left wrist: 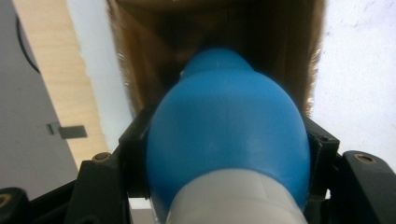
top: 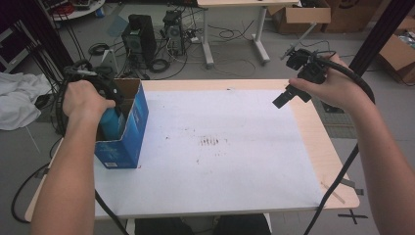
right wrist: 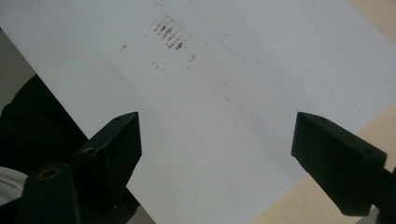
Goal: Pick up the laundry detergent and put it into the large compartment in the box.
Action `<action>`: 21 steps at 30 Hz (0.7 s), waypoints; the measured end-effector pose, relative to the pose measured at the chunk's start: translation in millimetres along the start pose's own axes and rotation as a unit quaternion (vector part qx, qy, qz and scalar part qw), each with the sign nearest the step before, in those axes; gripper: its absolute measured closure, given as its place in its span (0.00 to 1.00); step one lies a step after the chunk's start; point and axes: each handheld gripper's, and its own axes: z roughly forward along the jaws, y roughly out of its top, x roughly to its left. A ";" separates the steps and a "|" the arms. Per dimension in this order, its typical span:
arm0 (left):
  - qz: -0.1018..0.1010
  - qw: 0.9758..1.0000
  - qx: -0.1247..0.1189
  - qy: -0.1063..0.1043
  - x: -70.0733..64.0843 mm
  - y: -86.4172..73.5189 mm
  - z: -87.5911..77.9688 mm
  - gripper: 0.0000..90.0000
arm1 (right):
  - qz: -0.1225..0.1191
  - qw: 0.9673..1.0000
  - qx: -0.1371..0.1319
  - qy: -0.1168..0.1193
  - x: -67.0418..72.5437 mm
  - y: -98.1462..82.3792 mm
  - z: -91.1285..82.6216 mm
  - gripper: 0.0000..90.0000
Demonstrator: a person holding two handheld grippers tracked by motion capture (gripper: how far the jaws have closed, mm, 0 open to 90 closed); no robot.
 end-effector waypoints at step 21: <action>0.002 1.000 0.019 0.008 -0.4 1.9 38.2 0.42 | -0.004 1.000 0.003 -0.001 -1.4 -0.8 -0.5 0.18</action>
